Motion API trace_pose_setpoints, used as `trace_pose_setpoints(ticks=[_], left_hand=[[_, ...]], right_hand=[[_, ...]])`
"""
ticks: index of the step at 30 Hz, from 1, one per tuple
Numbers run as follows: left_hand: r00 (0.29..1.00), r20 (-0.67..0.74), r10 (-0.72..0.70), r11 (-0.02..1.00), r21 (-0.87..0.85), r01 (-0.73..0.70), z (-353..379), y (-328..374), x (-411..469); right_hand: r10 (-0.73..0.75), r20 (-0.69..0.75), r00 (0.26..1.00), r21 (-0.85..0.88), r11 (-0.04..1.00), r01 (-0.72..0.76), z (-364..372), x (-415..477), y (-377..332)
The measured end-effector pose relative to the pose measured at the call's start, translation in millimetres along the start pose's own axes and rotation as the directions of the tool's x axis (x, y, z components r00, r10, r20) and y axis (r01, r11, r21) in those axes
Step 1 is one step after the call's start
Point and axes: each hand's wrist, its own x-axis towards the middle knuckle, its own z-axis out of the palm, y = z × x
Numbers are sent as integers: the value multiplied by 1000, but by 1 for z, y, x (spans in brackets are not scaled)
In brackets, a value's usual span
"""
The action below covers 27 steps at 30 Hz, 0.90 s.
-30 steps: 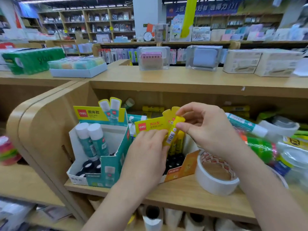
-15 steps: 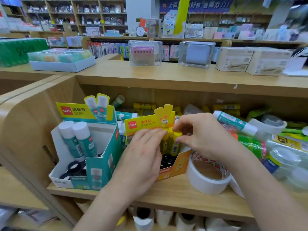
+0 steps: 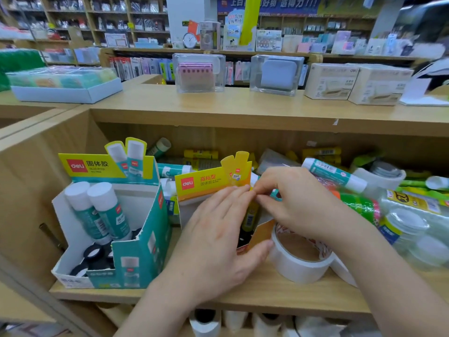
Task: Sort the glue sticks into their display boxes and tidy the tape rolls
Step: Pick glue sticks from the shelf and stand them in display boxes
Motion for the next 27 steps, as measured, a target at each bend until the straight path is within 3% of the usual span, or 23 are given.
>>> trace_pose_setpoints(ticks=[6,12,17,23,27], left_hand=[[999,40,-4,971,237,-5,6,-3,3],[1000,-16,15,958,285,-10,5,-3,3],[999,16,45,948,316,-48,2,-3,3],[999,30,-13,957,291,4,4,7,9],[992,-90,91,981,178,-74,13,37,20]], right_hand=[[43,43,998,-28,999,-42,0,-7,-3],[90,91,992,96,991,-99,4,-18,-10],[304,-191,934,372,903,-218,-3,-58,-7],[468,-271,841,382,855,-352,-52,-125,27],[534,-318,783,376,830,-413,-75,-157,60]])
